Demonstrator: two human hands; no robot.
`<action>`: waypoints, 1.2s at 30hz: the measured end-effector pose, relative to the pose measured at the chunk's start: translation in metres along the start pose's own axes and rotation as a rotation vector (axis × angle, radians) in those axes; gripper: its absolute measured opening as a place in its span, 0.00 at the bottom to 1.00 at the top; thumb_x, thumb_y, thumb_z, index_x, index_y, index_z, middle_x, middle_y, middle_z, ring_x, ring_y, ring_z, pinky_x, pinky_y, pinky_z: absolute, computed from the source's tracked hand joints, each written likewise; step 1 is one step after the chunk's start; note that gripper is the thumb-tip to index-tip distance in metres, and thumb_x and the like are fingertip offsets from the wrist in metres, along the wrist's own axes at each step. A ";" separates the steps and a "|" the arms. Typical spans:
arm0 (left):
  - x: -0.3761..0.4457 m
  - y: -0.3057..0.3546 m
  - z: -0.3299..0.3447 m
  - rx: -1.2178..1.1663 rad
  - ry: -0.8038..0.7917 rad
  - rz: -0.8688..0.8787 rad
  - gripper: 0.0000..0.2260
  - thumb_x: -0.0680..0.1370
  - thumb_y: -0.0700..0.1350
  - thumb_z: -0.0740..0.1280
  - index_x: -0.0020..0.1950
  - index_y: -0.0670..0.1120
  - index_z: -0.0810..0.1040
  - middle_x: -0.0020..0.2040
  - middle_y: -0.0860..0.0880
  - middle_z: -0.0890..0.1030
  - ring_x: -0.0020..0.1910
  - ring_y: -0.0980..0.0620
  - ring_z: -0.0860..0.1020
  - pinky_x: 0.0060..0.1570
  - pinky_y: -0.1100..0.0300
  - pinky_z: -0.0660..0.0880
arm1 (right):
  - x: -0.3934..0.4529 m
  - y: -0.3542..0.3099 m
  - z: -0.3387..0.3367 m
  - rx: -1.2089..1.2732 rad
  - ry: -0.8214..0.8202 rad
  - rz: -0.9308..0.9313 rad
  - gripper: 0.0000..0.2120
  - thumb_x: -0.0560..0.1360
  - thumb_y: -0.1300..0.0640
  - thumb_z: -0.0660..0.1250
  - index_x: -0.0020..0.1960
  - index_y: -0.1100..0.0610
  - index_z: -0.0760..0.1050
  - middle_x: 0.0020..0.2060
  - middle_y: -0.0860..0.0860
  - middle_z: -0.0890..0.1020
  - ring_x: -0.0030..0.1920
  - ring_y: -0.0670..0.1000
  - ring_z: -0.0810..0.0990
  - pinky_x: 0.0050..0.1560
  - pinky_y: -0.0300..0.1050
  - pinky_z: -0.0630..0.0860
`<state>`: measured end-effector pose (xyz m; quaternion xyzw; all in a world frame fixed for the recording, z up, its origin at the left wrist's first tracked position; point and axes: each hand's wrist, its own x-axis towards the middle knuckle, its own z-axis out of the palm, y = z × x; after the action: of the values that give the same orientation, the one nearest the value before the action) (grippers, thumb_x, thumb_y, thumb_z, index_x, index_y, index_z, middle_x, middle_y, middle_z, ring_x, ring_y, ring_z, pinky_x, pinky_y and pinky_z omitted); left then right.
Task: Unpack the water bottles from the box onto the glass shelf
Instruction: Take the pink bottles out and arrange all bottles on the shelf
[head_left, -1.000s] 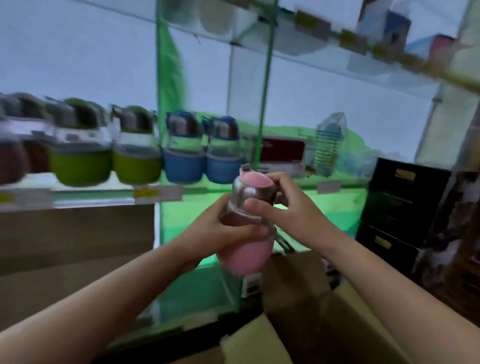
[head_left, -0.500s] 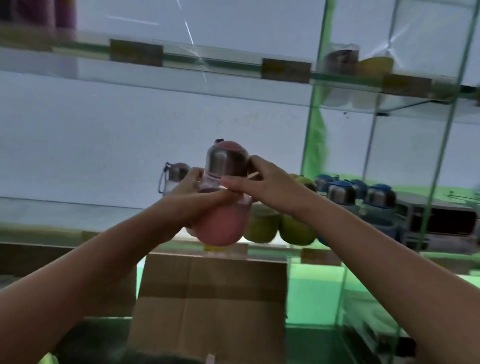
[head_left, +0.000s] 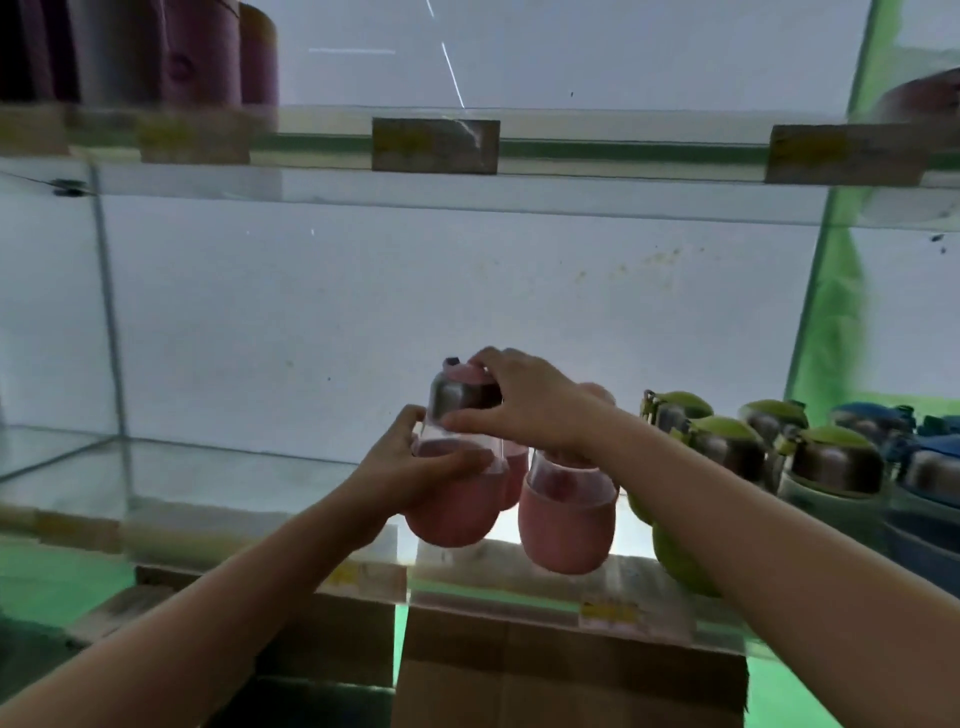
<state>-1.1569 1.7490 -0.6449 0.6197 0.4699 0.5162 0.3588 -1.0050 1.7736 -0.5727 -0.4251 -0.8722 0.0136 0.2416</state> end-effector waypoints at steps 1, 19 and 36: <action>0.006 -0.003 0.001 -0.009 -0.002 -0.008 0.29 0.64 0.53 0.77 0.60 0.50 0.69 0.54 0.48 0.79 0.50 0.50 0.81 0.37 0.60 0.78 | 0.006 0.001 0.002 -0.029 -0.011 0.017 0.29 0.70 0.40 0.69 0.65 0.54 0.68 0.55 0.51 0.74 0.55 0.51 0.74 0.53 0.45 0.71; 0.031 -0.034 0.011 0.042 -0.081 -0.077 0.34 0.54 0.60 0.80 0.54 0.54 0.68 0.47 0.54 0.81 0.47 0.58 0.80 0.45 0.57 0.79 | 0.009 0.010 0.006 -0.319 -0.118 0.209 0.38 0.66 0.32 0.67 0.70 0.48 0.63 0.58 0.50 0.76 0.62 0.52 0.70 0.66 0.57 0.57; 0.026 -0.032 0.017 0.026 -0.135 -0.115 0.37 0.65 0.49 0.78 0.64 0.50 0.57 0.56 0.51 0.74 0.53 0.54 0.76 0.52 0.60 0.75 | -0.019 0.036 -0.014 -0.218 -0.089 0.256 0.40 0.66 0.34 0.69 0.72 0.51 0.61 0.70 0.51 0.65 0.69 0.54 0.63 0.68 0.54 0.62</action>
<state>-1.1461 1.7841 -0.6707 0.6295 0.4862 0.4458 0.4106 -0.9629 1.7799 -0.5763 -0.5552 -0.8172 -0.0315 0.1516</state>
